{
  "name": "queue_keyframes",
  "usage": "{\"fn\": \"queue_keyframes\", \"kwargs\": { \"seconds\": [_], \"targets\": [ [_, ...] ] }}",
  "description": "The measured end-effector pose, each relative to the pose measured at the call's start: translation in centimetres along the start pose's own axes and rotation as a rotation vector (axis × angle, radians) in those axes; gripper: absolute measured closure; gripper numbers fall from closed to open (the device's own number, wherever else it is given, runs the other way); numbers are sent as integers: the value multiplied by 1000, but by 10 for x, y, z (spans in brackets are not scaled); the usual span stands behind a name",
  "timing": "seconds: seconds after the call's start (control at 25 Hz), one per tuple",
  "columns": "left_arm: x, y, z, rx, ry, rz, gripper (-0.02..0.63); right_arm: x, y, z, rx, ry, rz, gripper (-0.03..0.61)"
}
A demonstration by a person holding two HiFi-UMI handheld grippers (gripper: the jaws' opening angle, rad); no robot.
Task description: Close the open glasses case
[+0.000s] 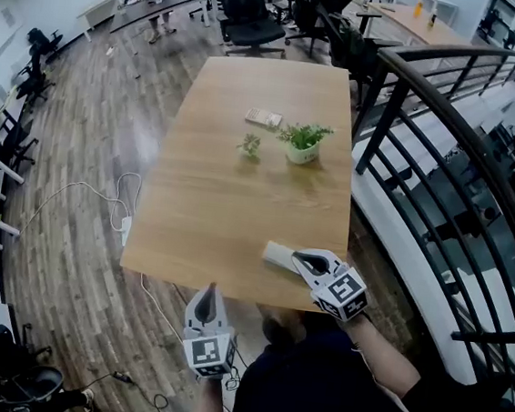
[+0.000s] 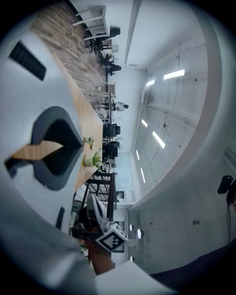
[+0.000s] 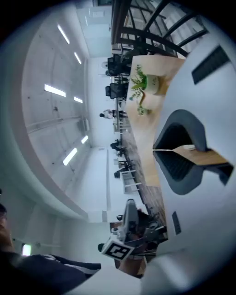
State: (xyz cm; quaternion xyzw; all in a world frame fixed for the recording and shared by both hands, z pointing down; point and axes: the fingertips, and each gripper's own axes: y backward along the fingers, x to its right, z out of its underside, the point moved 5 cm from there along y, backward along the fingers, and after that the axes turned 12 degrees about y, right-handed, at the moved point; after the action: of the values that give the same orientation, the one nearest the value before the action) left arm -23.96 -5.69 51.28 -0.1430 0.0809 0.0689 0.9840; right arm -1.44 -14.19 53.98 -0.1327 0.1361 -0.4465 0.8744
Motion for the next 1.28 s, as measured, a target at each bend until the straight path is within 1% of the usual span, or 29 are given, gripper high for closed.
{"fn": "queue_keyframes", "kwargs": {
  "seconds": [0.08, 0.16, 0.28, 0.36, 0.48, 0.64, 0.8, 0.88, 1.0, 1.28],
  "targets": [
    [-1, 0, 1, 9, 5, -11, 615, -2, 23, -25, 114, -3, 67, 561],
    [-1, -1, 3, 4, 12, -17, 615, -5, 43, -39, 178, 2, 131, 561],
    [-1, -2, 2, -28, -5, -8, 615, -7, 63, -44, 206, 27, 212, 562],
    [-2, -2, 4, -42, -11, 2, 615, -7, 65, -41, 203, 37, 238, 563],
    [-1, -2, 5, -43, -15, 10, 615, -5, 65, -38, 205, 10, 256, 563],
    [-2, -3, 6, -31, -16, 28, 615, -6, 65, -42, 218, 13, 266, 563],
    [-1, -4, 3, -35, -11, 15, 615, -3, 66, -45, 230, 10, 274, 563],
    [-1, -3, 0, -35, -10, 4, 615, -4, 66, -45, 223, 20, 273, 563],
    [-4, -2, 0, -34, -6, 1, 615, -7, 66, -43, 202, 62, 289, 565],
    [-2, -6, -1, -29, -11, 6, 615, -5, 67, -46, 207, 53, 287, 565]
  ]
}}
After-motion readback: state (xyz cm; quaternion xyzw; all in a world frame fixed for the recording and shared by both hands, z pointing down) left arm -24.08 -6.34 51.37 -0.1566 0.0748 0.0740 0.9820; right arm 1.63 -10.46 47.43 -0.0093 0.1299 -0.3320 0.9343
